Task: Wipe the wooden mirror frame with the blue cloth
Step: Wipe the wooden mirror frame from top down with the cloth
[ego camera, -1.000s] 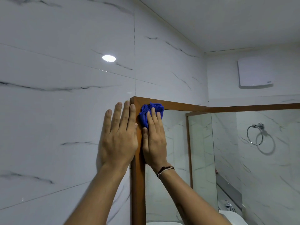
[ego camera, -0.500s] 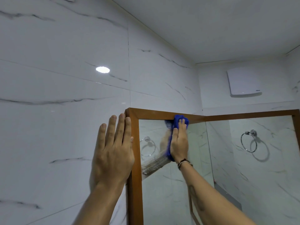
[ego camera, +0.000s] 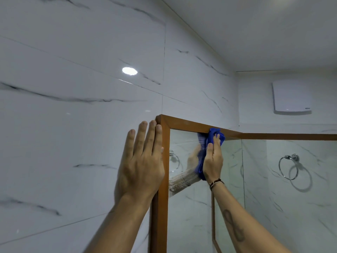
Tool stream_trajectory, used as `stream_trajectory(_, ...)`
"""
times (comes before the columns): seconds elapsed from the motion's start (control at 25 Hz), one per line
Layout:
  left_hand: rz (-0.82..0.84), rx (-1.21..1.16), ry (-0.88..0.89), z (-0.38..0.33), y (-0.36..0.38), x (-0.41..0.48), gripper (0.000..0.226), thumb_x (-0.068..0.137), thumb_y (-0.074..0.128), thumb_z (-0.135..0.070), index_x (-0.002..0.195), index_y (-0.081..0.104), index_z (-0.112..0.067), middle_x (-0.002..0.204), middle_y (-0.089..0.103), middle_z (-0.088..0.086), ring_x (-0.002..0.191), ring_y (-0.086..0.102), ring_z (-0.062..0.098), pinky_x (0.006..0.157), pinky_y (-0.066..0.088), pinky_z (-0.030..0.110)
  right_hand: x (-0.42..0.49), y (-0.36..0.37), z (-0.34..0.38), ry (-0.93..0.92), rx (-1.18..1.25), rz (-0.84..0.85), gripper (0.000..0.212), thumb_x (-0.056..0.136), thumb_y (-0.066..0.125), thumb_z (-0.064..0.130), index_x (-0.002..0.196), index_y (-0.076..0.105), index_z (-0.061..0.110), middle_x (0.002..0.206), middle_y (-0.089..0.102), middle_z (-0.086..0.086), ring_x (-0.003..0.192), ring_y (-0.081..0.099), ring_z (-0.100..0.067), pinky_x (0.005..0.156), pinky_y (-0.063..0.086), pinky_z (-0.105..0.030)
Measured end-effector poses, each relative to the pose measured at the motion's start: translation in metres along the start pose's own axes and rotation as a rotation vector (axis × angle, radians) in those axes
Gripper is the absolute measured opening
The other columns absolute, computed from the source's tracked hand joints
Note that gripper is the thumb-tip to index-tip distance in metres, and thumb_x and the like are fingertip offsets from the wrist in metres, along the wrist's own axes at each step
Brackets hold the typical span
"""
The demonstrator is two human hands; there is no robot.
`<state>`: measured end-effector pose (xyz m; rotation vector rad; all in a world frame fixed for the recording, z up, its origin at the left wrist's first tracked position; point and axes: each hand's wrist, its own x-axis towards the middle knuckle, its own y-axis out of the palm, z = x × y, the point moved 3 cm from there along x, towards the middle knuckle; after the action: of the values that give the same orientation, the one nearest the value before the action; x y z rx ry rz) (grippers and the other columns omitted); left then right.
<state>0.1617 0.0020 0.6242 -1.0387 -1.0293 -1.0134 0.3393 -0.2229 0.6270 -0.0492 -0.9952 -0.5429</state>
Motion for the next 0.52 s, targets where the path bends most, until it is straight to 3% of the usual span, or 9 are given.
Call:
stream_trajectory(0.16,0.017,-0.006,-0.002,0.0,-0.002,0.001,0.067,0.119,0.004,-0.037,0.176,-0.016,-0.006,0.183,-0.019,0.02,0.17,-0.02,0.038,0.141,0.001,0.057,-0.028,0.012,0.029,-0.084,-0.02,0.047,0.068,0.114,0.033,0.037,0.177,0.026,0.012,0.186,0.024,0.0,0.174,0.018,-0.018,0.138,0.016,-0.028)
stream_trajectory(0.36,-0.006,-0.016,-0.006,0.0,0.001,0.001,0.066,0.122,0.012,-0.035,0.177,-0.008,-0.006,0.185,-0.01,0.018,0.172,-0.012,0.036,0.141,0.006,0.056,-0.062,0.027,0.06,-0.189,-0.007,0.104,0.063,0.116,0.036,0.03,0.176,0.029,0.016,0.185,0.022,0.004,0.174,0.016,-0.015,0.14,0.017,-0.03)
stream_trajectory(0.52,-0.035,-0.017,-0.009,0.0,0.003,0.002,0.065,0.122,0.015,-0.035,0.178,-0.001,-0.007,0.186,-0.002,0.016,0.174,-0.005,0.035,0.141,0.007,0.055,-0.084,0.038,0.081,-0.316,-0.013,0.175,0.06,0.116,0.038,0.025,0.175,0.032,0.013,0.184,0.017,0.007,0.173,0.007,0.0,0.141,0.011,-0.024)
